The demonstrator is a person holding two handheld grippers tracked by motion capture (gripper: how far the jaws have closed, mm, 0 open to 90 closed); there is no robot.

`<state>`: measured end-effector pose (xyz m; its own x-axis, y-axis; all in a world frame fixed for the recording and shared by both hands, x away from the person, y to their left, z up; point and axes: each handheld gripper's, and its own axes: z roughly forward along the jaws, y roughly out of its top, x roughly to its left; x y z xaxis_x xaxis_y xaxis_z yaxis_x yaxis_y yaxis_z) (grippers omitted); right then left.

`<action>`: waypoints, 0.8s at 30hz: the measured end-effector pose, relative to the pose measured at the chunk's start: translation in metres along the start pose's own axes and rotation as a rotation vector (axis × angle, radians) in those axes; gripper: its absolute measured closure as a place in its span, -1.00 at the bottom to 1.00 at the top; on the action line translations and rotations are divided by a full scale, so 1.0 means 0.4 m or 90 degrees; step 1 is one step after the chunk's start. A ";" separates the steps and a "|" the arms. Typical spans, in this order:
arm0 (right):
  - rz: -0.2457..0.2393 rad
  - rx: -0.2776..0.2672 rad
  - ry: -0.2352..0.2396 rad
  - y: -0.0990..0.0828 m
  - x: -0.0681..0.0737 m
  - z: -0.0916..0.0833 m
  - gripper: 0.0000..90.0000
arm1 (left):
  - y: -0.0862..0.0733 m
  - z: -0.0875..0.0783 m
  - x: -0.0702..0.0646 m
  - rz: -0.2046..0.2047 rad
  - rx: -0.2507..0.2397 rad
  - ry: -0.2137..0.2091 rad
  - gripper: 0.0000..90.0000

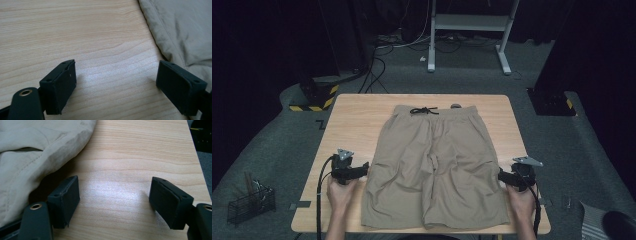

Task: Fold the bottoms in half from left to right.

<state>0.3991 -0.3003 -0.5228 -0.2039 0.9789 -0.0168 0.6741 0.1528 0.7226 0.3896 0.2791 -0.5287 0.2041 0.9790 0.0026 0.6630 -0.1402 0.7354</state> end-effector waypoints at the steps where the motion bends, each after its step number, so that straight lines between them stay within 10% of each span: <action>1: 0.000 0.000 0.001 0.000 0.000 0.000 -0.44 | 0.000 0.000 0.000 0.000 0.000 0.000 -0.63; 24: 0.004 -0.002 -0.002 0.001 0.000 0.000 -0.39 | 0.000 0.000 0.003 -0.002 -0.003 -0.015 -0.64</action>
<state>0.3995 -0.3001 -0.5227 -0.1983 0.9800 -0.0145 0.6727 0.1469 0.7252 0.3899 0.2803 -0.5286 0.2183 0.9758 -0.0154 0.6608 -0.1362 0.7381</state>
